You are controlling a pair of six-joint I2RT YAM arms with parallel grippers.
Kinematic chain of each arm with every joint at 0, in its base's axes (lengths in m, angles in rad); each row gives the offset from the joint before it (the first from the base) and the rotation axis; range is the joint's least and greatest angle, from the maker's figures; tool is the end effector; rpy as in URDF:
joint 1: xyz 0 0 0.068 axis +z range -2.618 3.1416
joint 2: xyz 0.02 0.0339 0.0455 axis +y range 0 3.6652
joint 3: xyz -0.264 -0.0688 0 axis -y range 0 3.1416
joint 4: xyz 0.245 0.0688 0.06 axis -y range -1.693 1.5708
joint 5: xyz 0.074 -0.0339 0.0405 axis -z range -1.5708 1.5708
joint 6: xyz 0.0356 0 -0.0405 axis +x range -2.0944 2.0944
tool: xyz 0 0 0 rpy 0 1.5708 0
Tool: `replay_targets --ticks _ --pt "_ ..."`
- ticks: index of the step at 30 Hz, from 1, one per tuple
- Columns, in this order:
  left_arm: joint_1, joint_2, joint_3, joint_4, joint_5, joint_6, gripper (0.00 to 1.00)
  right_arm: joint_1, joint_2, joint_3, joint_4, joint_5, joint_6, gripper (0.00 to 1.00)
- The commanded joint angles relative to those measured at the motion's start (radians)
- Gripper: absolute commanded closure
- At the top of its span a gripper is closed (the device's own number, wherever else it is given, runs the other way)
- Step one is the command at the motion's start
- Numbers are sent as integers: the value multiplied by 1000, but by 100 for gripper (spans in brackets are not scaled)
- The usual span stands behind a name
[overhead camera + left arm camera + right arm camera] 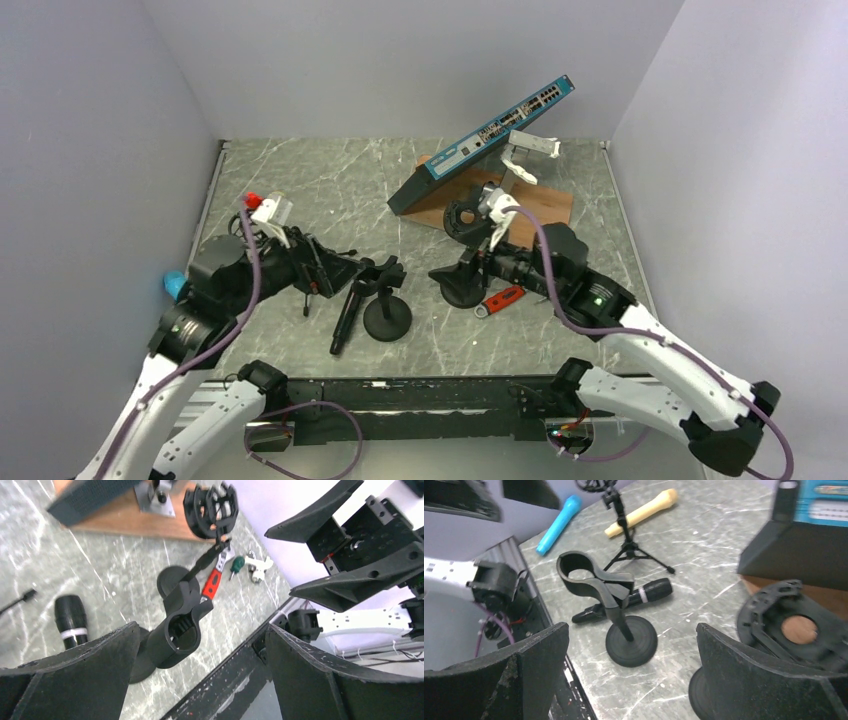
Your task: Remove the microphone from the stand
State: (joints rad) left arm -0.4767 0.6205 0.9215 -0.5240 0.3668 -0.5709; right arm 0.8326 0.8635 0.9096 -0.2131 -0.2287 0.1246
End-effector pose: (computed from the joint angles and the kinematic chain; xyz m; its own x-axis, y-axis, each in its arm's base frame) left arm 0.1061 -0.0692 0.3732 -0.5647 -0.2761 -0.7777 0.5157 0.6177 -0.5937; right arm 0.1270 0.1516 0.3673 -0.2192 -0.0611 -0.9738 -0.8502 0.5016 0.1599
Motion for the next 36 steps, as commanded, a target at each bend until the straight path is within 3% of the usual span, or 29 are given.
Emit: replay_targets --ticks 1,9,13,20,36 --pt "4 -68 107 -62 -96 78 2 -2 -95 80 -103 199 51 0" --pt "4 -229 170 -75 -261 110 2 -3 -231 205 -280 590 139 0" --pt "3 -319 159 -70 -350 105 2 -3 -322 199 -288 696 165 0" --pt "4 -410 126 -54 -411 85 2 -2 -399 204 -300 704 170 0" --pt "3 -429 173 -119 -421 107 2 -4 -457 139 -177 611 204 0"
